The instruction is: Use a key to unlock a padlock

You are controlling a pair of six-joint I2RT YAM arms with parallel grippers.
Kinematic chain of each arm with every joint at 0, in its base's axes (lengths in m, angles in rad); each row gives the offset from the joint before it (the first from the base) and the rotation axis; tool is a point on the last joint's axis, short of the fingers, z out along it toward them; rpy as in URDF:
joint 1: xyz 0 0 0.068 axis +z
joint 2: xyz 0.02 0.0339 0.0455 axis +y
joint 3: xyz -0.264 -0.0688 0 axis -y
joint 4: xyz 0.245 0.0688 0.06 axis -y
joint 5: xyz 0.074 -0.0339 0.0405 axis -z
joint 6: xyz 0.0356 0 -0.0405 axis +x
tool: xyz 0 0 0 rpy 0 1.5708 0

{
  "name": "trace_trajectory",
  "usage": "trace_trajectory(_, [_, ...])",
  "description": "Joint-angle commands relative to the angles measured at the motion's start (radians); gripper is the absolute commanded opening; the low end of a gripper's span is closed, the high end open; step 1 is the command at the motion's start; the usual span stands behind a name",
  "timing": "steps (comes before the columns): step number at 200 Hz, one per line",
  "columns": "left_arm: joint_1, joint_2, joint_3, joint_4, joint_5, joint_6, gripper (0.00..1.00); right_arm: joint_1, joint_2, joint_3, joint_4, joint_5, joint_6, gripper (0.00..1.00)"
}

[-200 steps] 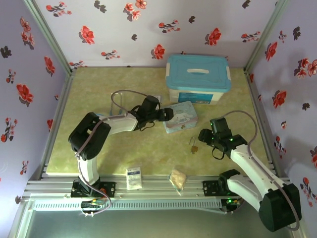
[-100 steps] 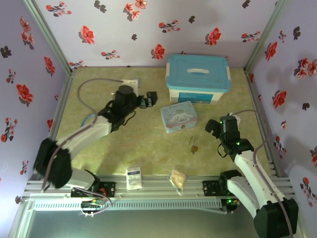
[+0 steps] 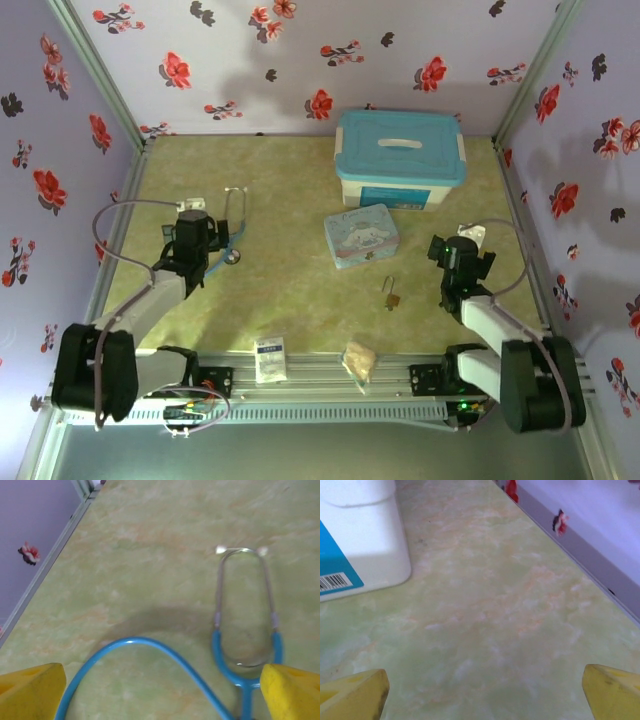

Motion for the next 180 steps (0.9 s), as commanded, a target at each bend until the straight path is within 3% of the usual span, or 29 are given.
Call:
trace_trajectory(1, [0.047,0.078,-0.052,0.231,-0.022,0.070,1.00,-0.007,0.099,-0.010,0.307,0.006,-0.072,0.99])
trace_trajectory(20, [0.065,0.167,-0.083,0.400,0.006,0.120,1.00,-0.021,0.160,0.020,0.342,-0.033,-0.069,0.99])
trace_trajectory(33, [0.103,0.217,-0.063,0.429,0.032,0.105,1.00,-0.034,0.197,0.046,0.344,-0.094,-0.071,0.99])
trace_trajectory(67, [0.240,0.310,-0.090,0.605,0.224,0.050,1.00,-0.073,0.315,0.048,0.486,-0.187,-0.045,0.99])
trace_trajectory(93, [0.239,0.302,-0.099,0.604,0.285,0.064,1.00,-0.078,0.456,0.053,0.624,-0.215,-0.055,0.99])
trace_trajectory(114, [0.242,0.356,-0.175,0.806,0.342,0.083,1.00,-0.080,0.425,0.115,0.441,-0.217,-0.047,0.99])
trace_trajectory(123, [0.240,0.329,-0.171,0.737,0.349,0.084,1.00,-0.080,0.440,0.103,0.494,-0.220,-0.049,0.99])
trace_trajectory(180, [0.240,0.345,-0.164,0.755,0.340,0.084,1.00,-0.080,0.434,0.106,0.475,-0.219,-0.054,0.99])
